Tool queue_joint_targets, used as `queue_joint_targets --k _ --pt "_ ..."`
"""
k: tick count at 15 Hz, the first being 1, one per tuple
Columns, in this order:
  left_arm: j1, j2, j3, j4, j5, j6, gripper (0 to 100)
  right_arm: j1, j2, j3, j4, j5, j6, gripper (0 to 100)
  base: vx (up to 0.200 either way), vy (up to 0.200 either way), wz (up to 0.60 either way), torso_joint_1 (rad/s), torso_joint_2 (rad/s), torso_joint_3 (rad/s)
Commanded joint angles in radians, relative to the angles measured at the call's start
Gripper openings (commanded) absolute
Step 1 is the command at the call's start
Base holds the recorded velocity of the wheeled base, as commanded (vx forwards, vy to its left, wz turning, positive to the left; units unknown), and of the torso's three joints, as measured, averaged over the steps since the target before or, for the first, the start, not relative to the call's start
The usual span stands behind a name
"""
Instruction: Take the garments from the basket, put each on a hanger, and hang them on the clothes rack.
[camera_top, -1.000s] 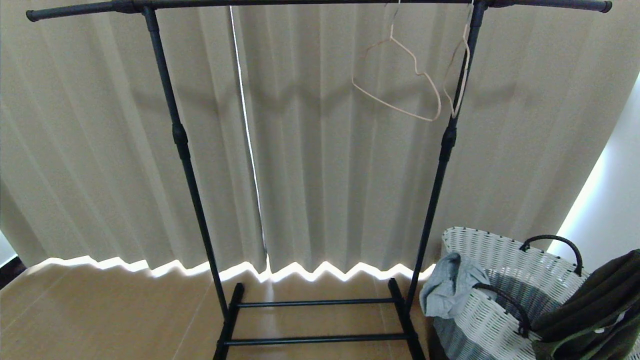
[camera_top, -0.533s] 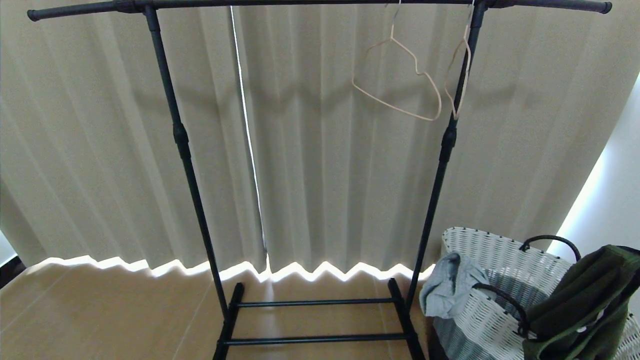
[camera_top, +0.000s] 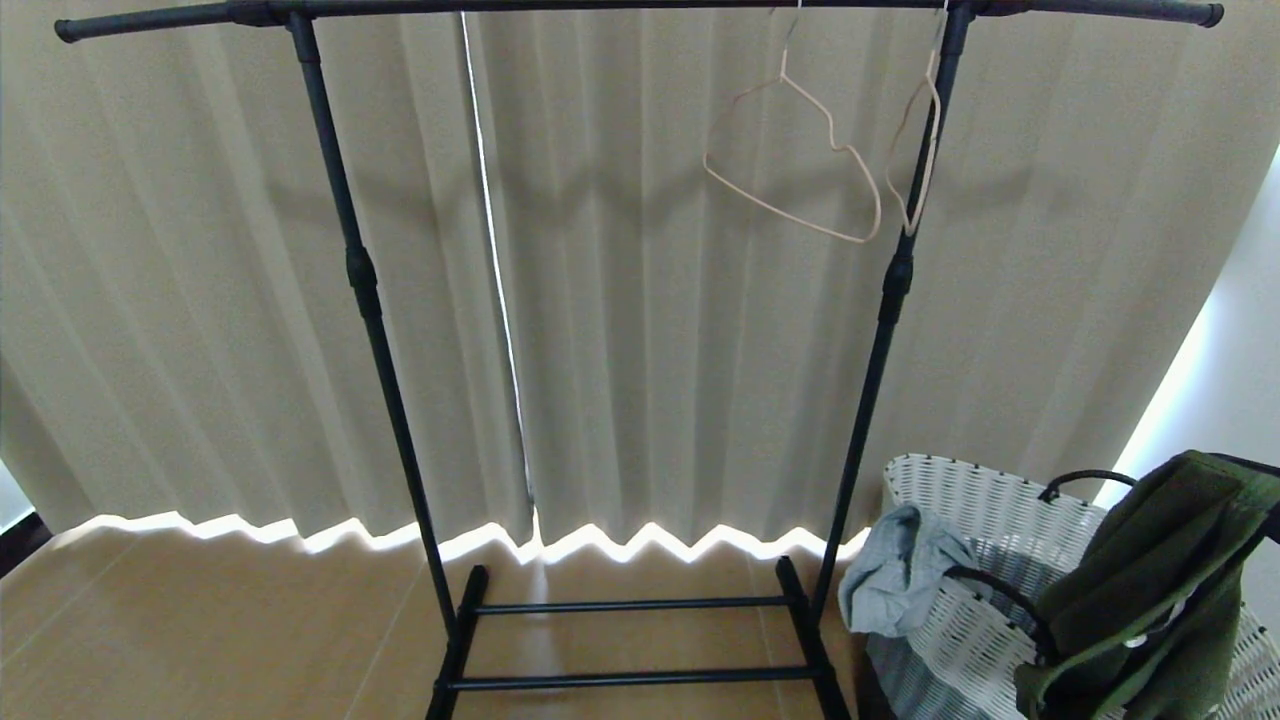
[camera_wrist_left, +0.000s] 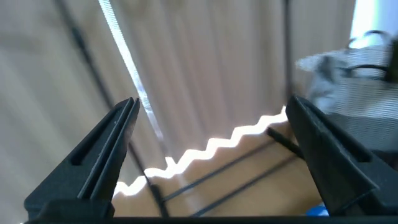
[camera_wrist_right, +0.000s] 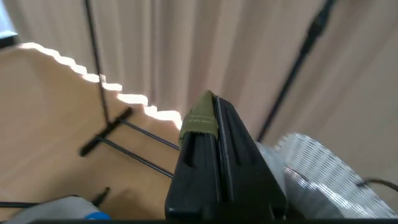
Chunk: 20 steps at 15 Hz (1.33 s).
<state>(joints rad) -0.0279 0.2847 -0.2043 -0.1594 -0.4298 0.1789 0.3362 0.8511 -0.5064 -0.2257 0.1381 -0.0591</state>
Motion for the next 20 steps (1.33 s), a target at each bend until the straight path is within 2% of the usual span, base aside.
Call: queue_joint_targets --k 1,2,3,5,8,10,11,13,16,17,19,20 --pt "-0.127 0.378 -0.096 -0.147 -0.049 -0.035 100 0.066 0.056 -0.055 -0.001 0.003 0.016 0 0.0 0.0 0.0 0.0 0.0 0.0" --pt "-0.167 0.429 -0.104 -0.195 -0.047 -0.062 100 0.075 0.072 -0.069 -0.003 0.003 0.022 0 0.0 0.0 0.0 0.0 0.0 0.0" --pt "-0.244 0.528 -0.126 -0.269 -0.041 -0.11 100 0.083 0.112 -0.093 -0.003 0.003 0.03 0 0.0 0.0 0.0 0.0 0.0 0.0" --pt "-0.389 0.703 -0.178 -0.333 0.017 -0.121 100 0.084 0.164 -0.126 -0.004 0.003 0.038 0 0.0 0.0 0.0 0.0 0.0 0.0" --pt "-0.649 0.915 -0.207 -0.447 0.2 -0.125 100 0.109 0.192 -0.13 -0.081 0.014 0.117 0 0.0 0.0 0.0 0.0 0.0 0.0" --pt "-0.827 1.067 -0.268 -0.509 0.338 -0.144 100 0.142 0.212 -0.135 -0.136 0.017 0.151 0 0.0 0.0 0.0 0.0 0.0 0.0" --pt "-0.857 1.094 -0.291 -0.511 0.356 -0.151 100 0.147 0.215 -0.135 -0.141 0.017 0.151 0 0.0 0.0 0.0 0.0 0.0 0.0" --pt "-0.975 1.24 -0.417 -0.513 0.396 -0.176 100 0.17 0.218 -0.15 -0.141 0.018 0.153 0 0.0 0.0 0.0 0.0 0.0 0.0" --pt "-1.029 1.429 -0.557 -0.525 0.428 -0.193 100 0.172 0.207 -0.17 -0.141 0.051 0.154 0 0.0 0.0 0.0 0.0 0.0 0.0" --pt "-1.057 1.509 -0.623 -0.525 0.473 -0.203 100 0.172 0.195 -0.172 -0.141 0.051 0.154 0 0.0 0.0 0.0 0.0 0.0 0.0" --pt "-1.092 1.61 -0.708 -0.525 0.537 -0.217 100 0.172 0.183 -0.17 -0.141 0.051 0.154 0 0.0 0.0 0.0 0.0 0.0 0.0" --pt "-1.093 1.613 -0.71 -0.525 0.539 -0.217 100 0.172 0.181 -0.17 -0.141 0.051 0.154 0 0.0 0.0 0.0 0.0 0.0 0.0"
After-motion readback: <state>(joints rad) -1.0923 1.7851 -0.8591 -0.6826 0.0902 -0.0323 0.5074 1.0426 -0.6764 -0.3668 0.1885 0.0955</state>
